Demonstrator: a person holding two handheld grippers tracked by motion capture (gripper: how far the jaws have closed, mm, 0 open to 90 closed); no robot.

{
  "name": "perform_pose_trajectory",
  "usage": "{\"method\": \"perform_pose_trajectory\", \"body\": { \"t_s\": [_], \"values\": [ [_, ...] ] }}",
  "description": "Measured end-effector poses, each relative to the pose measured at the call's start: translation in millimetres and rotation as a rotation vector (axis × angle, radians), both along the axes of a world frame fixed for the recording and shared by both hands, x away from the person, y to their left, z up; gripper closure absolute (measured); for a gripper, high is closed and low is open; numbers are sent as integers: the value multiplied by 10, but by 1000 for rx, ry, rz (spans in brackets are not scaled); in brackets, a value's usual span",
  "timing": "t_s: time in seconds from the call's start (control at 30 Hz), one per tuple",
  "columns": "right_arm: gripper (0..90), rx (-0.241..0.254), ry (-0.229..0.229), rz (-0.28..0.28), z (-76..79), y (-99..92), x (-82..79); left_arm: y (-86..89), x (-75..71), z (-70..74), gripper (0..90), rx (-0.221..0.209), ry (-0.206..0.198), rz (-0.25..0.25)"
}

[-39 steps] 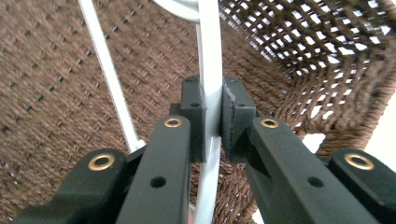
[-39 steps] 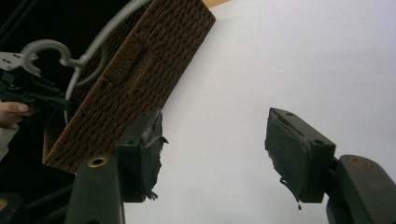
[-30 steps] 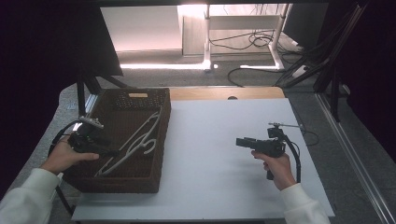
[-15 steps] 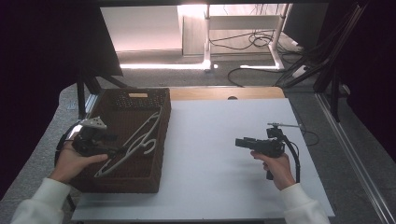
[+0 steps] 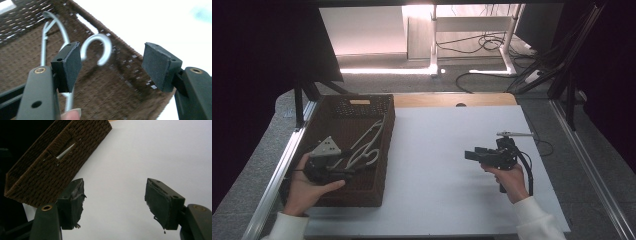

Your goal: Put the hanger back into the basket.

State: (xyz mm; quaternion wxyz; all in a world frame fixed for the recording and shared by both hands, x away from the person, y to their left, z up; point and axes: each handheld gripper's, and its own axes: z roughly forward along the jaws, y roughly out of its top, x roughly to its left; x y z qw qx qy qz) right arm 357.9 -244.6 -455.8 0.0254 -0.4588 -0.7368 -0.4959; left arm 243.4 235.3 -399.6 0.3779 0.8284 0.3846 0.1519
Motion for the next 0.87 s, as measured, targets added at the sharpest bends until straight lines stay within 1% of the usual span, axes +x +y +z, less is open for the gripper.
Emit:
{"method": "perform_pose_trajectory", "body": {
  "t_s": [0.03, 0.1, 0.23, 0.33, 0.37, 0.4, 0.47, 0.5, 0.53, 0.57, 0.6, 0.67, 0.7, 0.87],
  "values": [
    [323, -4, -6, 5, 1, 5, -5, -32, -14, -9, 309, -15, 2, -5],
    [320, -19, -28, 21, 7, 17, -19, -110, -42, -26, 307, -19, 4, -11],
    [313, -72, -101, 53, 37, 38, -71, -229, -93, -78, 304, -50, -2, -1],
    [306, -93, -136, 74, 60, 49, -116, -281, -115, -124, 298, -65, 1, 7],
    [303, -100, -147, 78, 65, 54, -129, -286, -119, -141, 298, -77, 4, 8],
    [300, -110, -159, 80, 69, 61, -141, -287, -118, -154, 298, -81, 10, 7],
    [295, -129, -180, 85, 77, 75, -164, -282, -117, -185, 295, -63, 17, 12],
    [294, -138, -190, 89, 80, 84, -172, -275, -117, -193, 295, -64, 18, 12],
    [294, -143, -200, 92, 80, 89, -175, -263, -116, -207, 295, -76, 22, 13],
    [293, -148, -207, 95, 80, 102, -185, -256, -114, -214, 295, -71, 21, 14],
    [292, -149, -210, 99, 80, 109, -188, -258, -113, -221, 296, -60, 15, 21],
    [286, -145, -221, 113, 76, 124, -199, -259, -108, -225, 296, -55, 12, 24],
    [283, -150, -226, 118, 77, 132, -206, -258, -108, -223, 296, -57, 11, 27],
    [276, -205, -274, 129, 96, 155, -256, -262, -125, -210, 295, -81, 11, 24]
  ]
}}
